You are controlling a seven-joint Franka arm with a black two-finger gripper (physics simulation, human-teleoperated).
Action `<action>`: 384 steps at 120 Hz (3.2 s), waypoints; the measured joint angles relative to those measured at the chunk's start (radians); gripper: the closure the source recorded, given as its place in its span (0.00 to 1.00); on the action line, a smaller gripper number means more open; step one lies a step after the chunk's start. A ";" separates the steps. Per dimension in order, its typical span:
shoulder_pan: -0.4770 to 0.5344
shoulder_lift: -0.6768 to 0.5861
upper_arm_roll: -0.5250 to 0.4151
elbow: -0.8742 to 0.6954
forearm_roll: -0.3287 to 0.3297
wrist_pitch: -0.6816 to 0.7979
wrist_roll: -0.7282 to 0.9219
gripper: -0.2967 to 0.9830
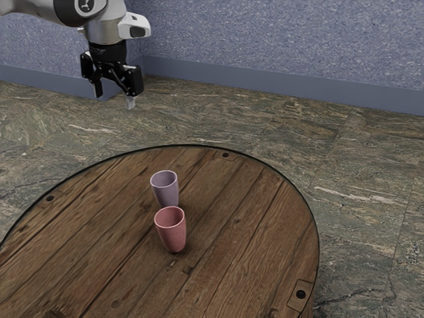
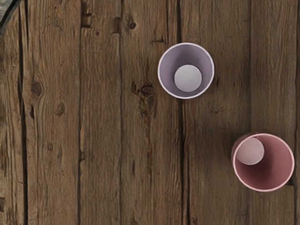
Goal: Place the right cup onto the left cup
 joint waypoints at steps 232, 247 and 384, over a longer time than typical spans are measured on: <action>0.001 0.181 -0.194 -0.633 -0.010 0.791 -0.510 0.23; 0.001 0.206 -0.181 -0.633 -0.007 0.817 -0.509 0.29; -0.006 0.099 -0.164 -0.392 0.055 0.574 -0.473 0.84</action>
